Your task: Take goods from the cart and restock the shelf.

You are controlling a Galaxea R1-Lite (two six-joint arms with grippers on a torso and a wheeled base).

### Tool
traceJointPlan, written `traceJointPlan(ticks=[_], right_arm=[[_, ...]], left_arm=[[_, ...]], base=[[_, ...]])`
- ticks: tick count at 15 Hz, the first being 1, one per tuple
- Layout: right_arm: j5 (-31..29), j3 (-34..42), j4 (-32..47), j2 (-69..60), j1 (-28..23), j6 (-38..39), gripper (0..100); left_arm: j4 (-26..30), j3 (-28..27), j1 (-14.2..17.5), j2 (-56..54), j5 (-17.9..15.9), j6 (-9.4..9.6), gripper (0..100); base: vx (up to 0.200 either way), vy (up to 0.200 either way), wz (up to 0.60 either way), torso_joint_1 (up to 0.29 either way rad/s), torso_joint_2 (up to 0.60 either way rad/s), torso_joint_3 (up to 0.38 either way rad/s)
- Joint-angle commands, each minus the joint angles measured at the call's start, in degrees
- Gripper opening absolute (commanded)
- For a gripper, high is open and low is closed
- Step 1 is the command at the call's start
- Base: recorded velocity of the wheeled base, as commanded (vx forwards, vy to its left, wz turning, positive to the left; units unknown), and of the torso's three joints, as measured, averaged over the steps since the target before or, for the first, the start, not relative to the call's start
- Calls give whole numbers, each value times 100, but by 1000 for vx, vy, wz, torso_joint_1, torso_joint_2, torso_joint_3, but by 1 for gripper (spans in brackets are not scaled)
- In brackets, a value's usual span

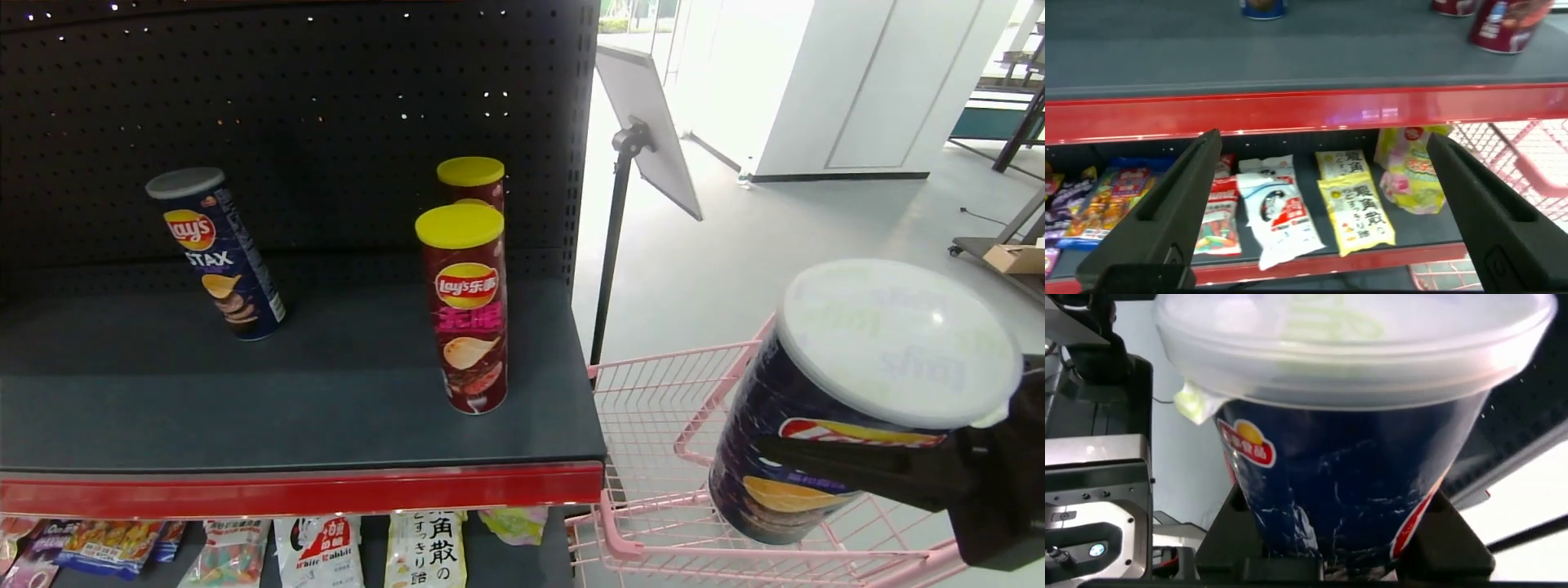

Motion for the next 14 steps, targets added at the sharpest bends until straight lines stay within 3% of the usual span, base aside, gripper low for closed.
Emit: traceJointPlan(ticks=[1, 6, 14], right_arm=[[-46, -154, -4, 29, 126, 14, 0], [-345, -189, -12, 29, 618, 93, 0], [-353, -347, -21, 187, 697, 84, 0]], left_arm=[[-1, 1, 1, 5, -4, 9, 100], [-1, -8, 1, 5, -4, 9, 100], [-1, 1, 1, 5, -4, 9, 100]], base=[[0, 200, 0, -2, 7, 2], [0, 200, 0, 2, 2, 1], [0, 200, 0, 3, 2, 2]])
